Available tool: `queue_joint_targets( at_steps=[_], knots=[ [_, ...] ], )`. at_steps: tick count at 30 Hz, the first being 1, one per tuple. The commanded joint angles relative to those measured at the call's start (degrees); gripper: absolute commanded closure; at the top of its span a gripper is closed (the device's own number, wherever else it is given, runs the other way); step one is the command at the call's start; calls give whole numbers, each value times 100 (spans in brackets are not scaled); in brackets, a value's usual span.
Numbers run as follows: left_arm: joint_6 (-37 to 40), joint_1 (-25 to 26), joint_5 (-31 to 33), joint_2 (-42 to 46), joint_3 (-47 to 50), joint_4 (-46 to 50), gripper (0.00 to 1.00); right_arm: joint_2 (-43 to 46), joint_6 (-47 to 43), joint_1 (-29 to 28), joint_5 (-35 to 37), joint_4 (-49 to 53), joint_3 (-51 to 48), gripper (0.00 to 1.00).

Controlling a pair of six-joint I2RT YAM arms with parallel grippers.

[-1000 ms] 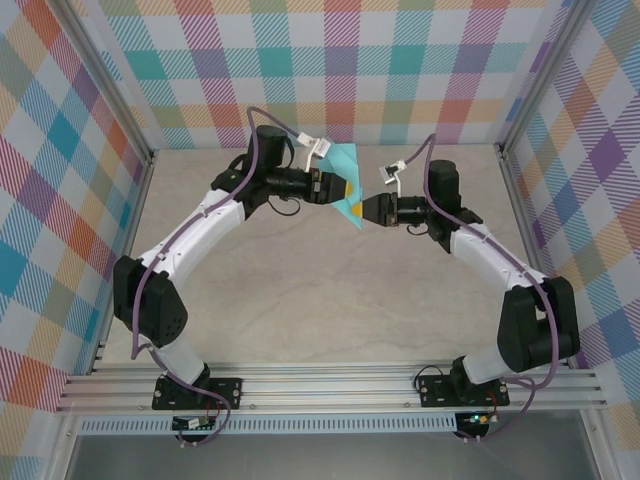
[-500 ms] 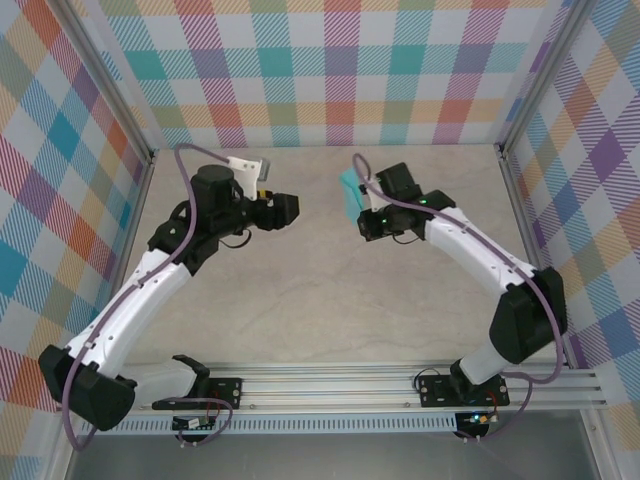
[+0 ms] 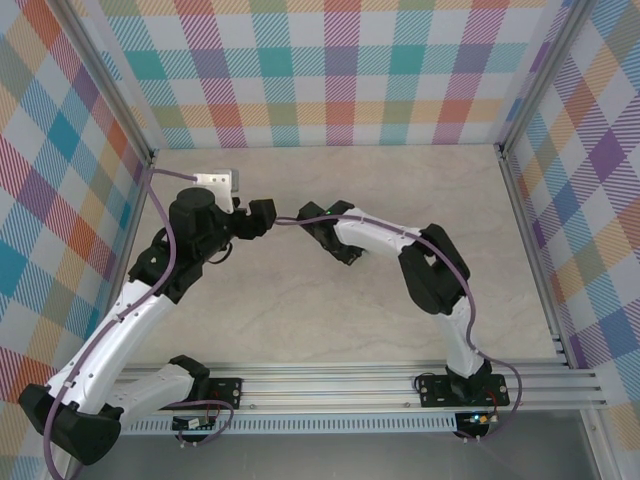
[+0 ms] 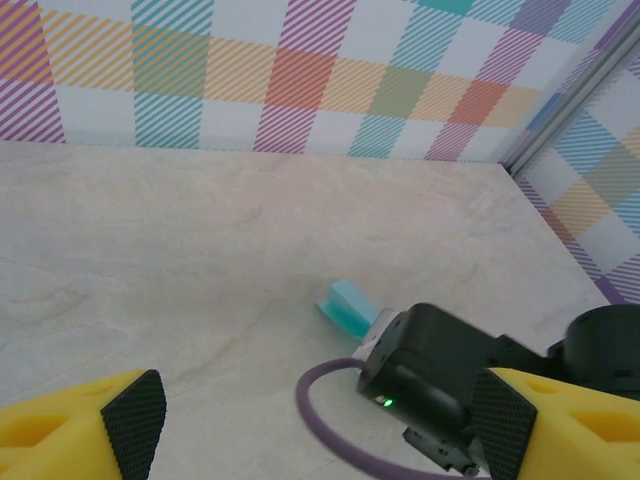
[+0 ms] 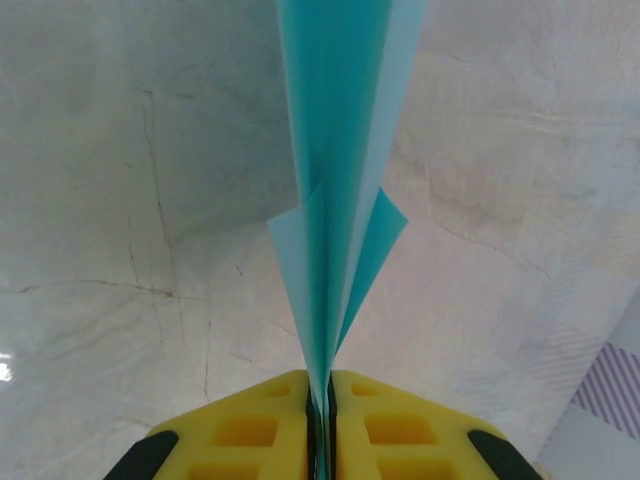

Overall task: Fold a paper plane with a square sheet of paper (fold left side to right side)
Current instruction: Turn over the paper at the center of the table.

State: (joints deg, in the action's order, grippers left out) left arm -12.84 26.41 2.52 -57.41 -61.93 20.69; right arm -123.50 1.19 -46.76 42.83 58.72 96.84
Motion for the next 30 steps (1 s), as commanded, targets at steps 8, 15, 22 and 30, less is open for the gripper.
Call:
queue_joint_targets(
  at_steps=[8,15,22,30],
  knots=[
    [-92,-60,-23,-141,-56,-74,17,-7,146,-442,-516,562,236,57],
    [-804,-66,-263,-454,375,-701,15,1444,110,-124,-2060,119,-529,26],
    [-2032,-57,-1931,-2164,657,-2037,14,2901,575,1342,-4012,-1039,-1785,17],
    [-2410,108,-3138,-4590,-550,-2576,21,3684,1637,2991,-6855,-3388,-3433,9]
  ],
)
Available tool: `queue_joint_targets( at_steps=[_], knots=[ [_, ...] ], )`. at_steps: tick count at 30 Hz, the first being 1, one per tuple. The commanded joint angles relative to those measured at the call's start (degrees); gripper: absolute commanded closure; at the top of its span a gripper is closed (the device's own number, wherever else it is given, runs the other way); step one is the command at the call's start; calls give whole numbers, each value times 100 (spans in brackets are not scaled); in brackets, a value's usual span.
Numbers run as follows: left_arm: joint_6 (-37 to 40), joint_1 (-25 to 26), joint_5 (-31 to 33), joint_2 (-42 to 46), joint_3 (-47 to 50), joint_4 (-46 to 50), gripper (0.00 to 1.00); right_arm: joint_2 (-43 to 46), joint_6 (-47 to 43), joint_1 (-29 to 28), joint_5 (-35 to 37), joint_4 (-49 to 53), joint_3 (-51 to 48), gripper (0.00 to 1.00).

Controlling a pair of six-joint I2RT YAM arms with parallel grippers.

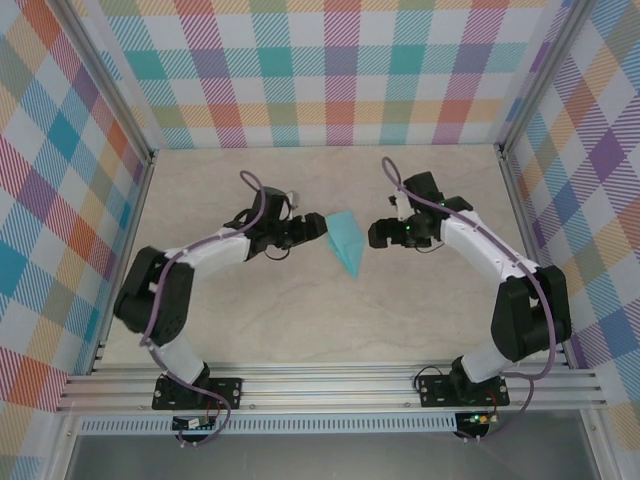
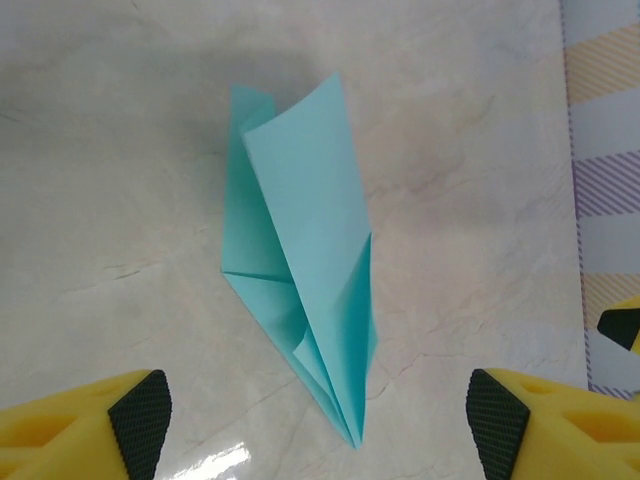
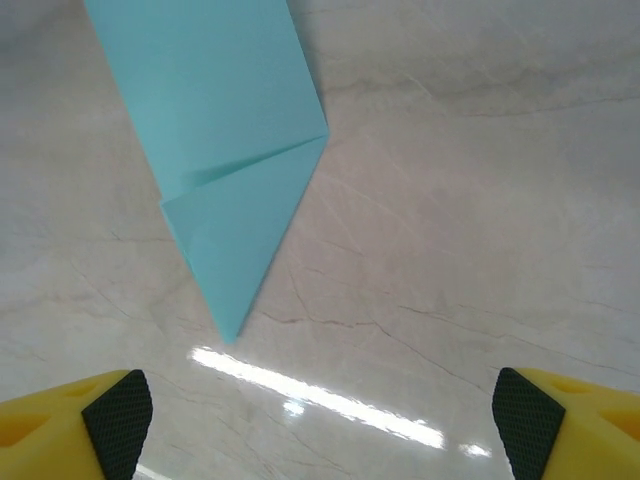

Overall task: Fold a paper plane with a square sheet of paper (fold left side to right side)
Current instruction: Turn over the paper at the center of the table, then pick up the paper from the center of the table.

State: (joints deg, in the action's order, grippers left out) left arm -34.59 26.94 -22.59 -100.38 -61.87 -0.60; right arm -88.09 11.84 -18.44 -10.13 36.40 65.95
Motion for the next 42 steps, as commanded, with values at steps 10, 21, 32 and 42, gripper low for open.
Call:
queue_joint_targets(
  at_steps=[10,21,32,42],
  knots=[
    [-411,62,-644,-2009,-1675,-274,30,106,969,610,-2375,-2104,-1191,9],
    [-331,4,-1175,-2037,-1388,-919,86,-158,755,945,-3414,-3000,-1498,15],
    [1083,-195,-2549,-822,-279,-980,99,-1303,225,1006,-4696,-3757,-1011,16],
    [1191,-242,-3143,-656,4,-1139,100,-2146,354,967,-5562,-4072,-709,28]
  ],
)
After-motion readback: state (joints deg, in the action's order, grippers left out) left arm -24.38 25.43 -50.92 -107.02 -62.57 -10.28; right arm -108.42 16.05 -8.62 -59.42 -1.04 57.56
